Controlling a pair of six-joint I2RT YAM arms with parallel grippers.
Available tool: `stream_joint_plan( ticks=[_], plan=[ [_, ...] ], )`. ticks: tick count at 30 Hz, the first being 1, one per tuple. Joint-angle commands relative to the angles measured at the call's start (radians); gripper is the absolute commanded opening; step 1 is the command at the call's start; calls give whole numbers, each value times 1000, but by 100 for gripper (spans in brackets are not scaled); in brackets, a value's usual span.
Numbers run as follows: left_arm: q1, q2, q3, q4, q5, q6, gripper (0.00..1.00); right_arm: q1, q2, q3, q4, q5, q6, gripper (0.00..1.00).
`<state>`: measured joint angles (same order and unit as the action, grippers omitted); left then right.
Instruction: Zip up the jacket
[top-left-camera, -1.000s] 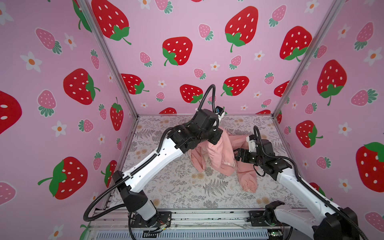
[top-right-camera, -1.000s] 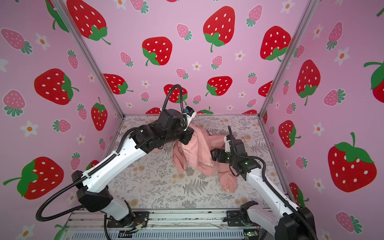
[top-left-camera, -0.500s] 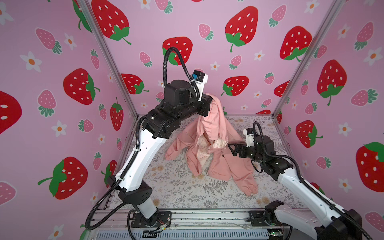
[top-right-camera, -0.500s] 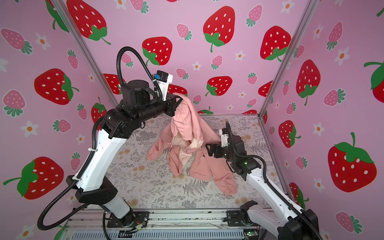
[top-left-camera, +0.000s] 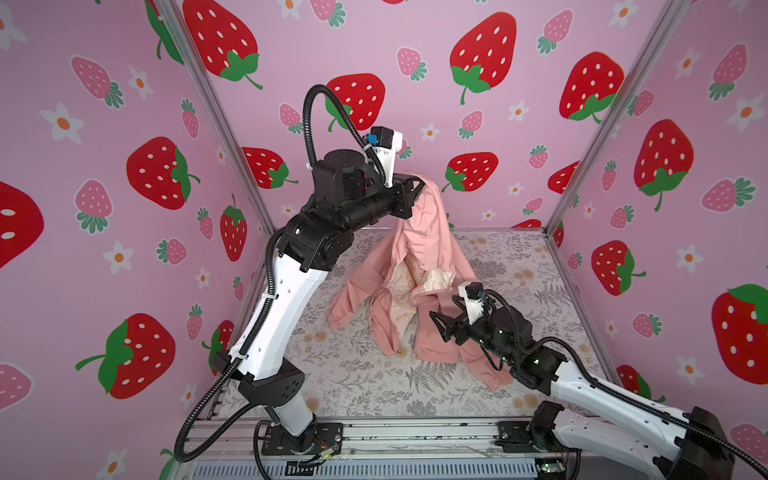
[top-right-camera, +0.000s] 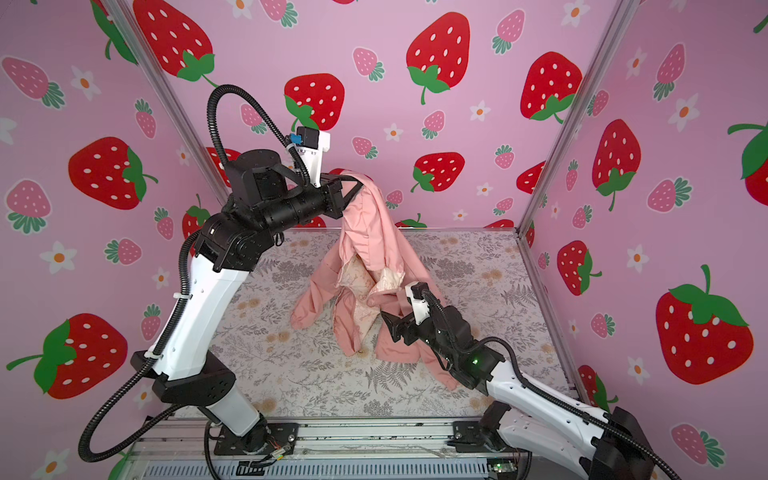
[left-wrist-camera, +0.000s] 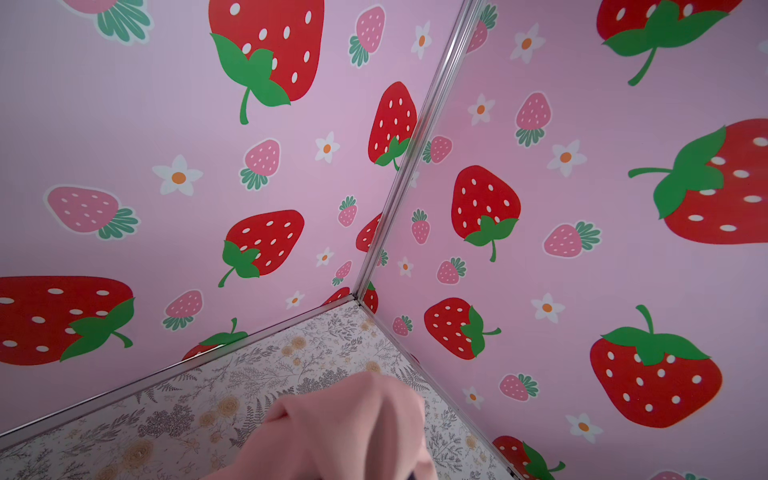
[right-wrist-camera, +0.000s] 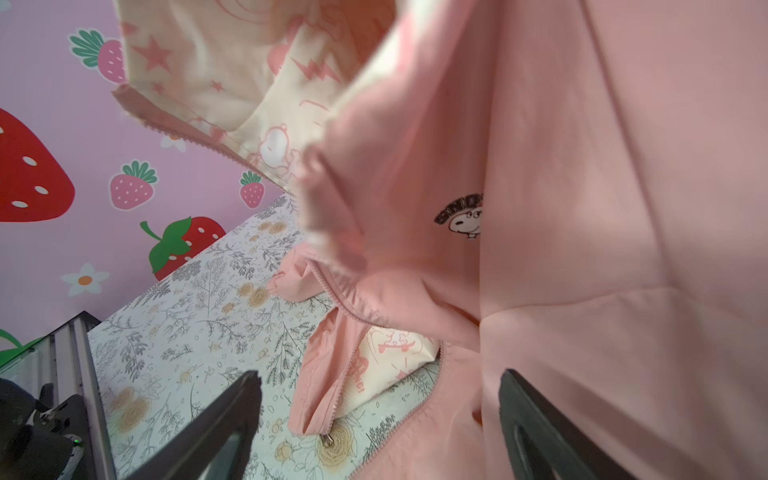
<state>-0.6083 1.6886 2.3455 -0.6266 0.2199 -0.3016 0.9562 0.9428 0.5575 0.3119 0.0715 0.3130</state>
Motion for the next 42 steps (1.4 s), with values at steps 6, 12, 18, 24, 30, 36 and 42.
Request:
stream_joint_plan(
  ticks=[6, 12, 18, 24, 30, 36, 42],
  plan=[
    [4, -27, 28, 101, 27, -34, 0, 167, 176, 78, 345, 280, -176, 99],
    [4, -37, -2, 110, 32, -47, 0, 227, 406, 213, 507, 422, -200, 99],
    [4, -62, -41, 118, 32, -47, 0, 266, 587, 352, 615, 512, -224, 99],
    [4, -77, -59, 110, 42, -44, 0, 277, 682, 450, 645, 580, -203, 99],
    [4, -115, -105, 117, 45, -42, 0, 267, 725, 545, 567, 756, -217, 86],
    [5, -162, -140, 123, -11, -2, 0, 265, 638, 541, 489, 721, -255, 26],
    [4, -188, -149, 135, -76, 45, 0, 265, 447, 546, 322, 581, -301, 0]
  ],
)
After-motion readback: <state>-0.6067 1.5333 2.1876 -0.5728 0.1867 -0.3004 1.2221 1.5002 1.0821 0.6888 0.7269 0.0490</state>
